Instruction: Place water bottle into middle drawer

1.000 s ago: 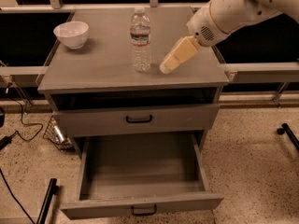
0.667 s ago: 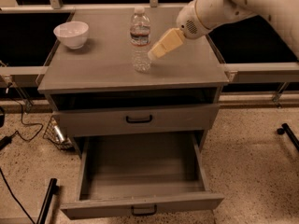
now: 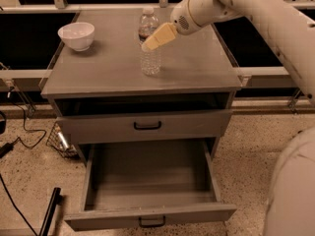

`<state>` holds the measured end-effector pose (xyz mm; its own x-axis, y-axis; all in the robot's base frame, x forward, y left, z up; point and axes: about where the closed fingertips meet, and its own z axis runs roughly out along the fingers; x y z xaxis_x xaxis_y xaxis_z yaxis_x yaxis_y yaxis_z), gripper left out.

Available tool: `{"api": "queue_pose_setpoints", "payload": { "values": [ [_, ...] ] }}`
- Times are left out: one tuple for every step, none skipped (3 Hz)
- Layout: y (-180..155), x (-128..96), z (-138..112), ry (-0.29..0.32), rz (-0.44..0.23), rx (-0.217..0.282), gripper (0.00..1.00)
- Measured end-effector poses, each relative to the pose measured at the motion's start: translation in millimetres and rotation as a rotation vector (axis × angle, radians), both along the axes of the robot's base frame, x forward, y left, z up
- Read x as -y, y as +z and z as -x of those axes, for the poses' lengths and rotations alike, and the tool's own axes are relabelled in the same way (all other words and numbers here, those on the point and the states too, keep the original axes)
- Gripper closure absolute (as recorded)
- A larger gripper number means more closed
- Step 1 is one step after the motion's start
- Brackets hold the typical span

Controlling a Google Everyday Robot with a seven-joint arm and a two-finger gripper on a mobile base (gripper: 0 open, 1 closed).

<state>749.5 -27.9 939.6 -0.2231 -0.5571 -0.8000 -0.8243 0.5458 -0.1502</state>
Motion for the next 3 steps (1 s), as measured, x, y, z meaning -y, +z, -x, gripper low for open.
{"api": "queue_pose_setpoints", "payload": {
  "values": [
    [-1.0, -22.6, -10.6, 0.034, -0.035, -0.01, 0.0],
    [1.6, -47.3, 6.1, 0.111, -0.075, -0.036, 0.0],
    [4.4, -55.2, 30.7, 0.162, -0.096, -0.055, 0.0]
  ]
}}
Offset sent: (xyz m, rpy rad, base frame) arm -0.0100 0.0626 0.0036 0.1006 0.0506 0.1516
